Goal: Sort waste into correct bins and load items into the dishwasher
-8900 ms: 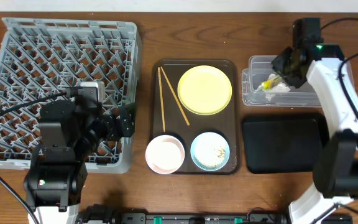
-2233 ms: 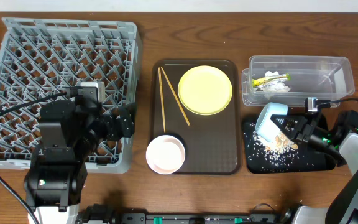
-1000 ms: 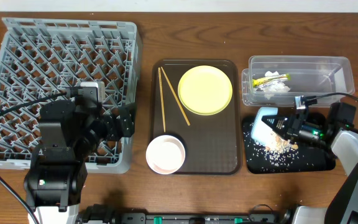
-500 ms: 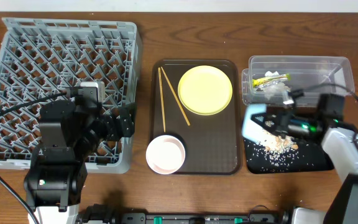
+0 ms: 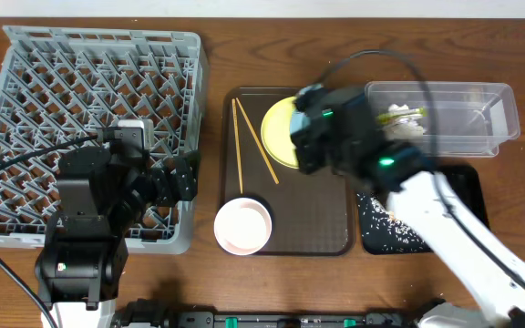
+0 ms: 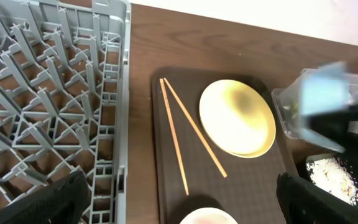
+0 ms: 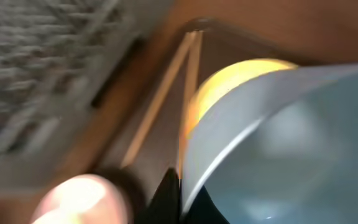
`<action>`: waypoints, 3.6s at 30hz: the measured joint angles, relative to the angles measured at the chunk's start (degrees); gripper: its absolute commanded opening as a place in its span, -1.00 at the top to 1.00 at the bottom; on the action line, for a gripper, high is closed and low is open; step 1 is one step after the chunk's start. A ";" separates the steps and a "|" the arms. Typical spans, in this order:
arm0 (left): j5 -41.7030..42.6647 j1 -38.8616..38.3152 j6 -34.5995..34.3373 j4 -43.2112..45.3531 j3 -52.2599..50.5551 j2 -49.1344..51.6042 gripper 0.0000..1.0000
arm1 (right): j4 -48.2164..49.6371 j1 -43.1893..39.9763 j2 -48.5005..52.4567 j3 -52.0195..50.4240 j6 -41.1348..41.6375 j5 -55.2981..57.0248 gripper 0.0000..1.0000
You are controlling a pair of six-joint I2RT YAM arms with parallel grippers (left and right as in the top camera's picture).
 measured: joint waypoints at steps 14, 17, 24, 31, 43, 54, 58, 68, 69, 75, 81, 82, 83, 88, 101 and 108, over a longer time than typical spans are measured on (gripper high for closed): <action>0.00 0.00 0.00 0.02 0.00 0.00 -0.95 | 7.89 1.14 16.22 -0.02 -2.73 12.46 0.98; 0.00 0.00 0.00 0.02 0.00 0.00 -0.95 | 8.09 1.14 16.22 -0.02 -2.80 12.31 0.98; 0.00 0.00 0.00 0.02 0.00 0.00 -0.95 | -2.75 1.22 16.22 0.00 -2.40 5.70 0.97; 0.00 0.00 0.00 0.02 0.00 0.00 -0.95 | -16.00 3.23 15.89 0.04 -0.31 0.74 0.98; 0.00 0.00 0.00 0.02 0.00 0.00 -0.95 | -18.88 12.48 15.82 -0.85 1.90 4.28 0.47; 0.00 0.00 0.00 0.02 0.00 0.00 -0.94 | -18.91 11.37 13.90 1.75 3.30 6.14 -0.04; 0.00 0.00 0.00 0.02 0.00 0.00 -0.95 | -18.64 7.93 9.38 4.96 3.30 5.84 -0.10; 0.00 0.00 0.00 0.02 0.00 0.00 -0.95 | -17.16 3.32 6.23 6.86 3.26 1.16 -0.17; 0.00 0.00 0.00 0.02 0.00 0.00 -0.95 | -17.03 3.32 6.23 6.86 3.23 0.92 -0.20; 0.00 0.00 0.00 0.02 0.00 0.00 -0.95 | -15.61 3.32 6.23 6.86 3.23 0.00 -0.17; 0.00 0.00 0.00 0.02 0.00 0.00 -0.95 | -17.68 3.63 6.23 6.86 2.58 -6.08 -0.08; 0.00 0.00 0.00 0.02 0.00 0.00 -0.95 | -18.18 3.72 6.23 6.86 2.23 -6.75 -0.03; 0.00 0.00 0.00 0.02 0.00 0.00 -0.95 | -18.64 4.00 6.23 6.86 1.95 -7.39 0.00; 0.15 0.00 -0.02 -0.07 0.00 0.00 -0.95 | -20.79 5.51 6.23 6.86 1.38 -10.23 0.17; 0.37 0.04 -1.46 -7.26 0.02 -0.07 -0.95 | -16.55 13.60 11.72 0.96 2.49 -11.63 0.22; -0.09 0.48 -5.35 -7.32 1.95 -2.12 -0.95 | -15.85 13.64 16.65 0.52 3.41 -12.55 0.88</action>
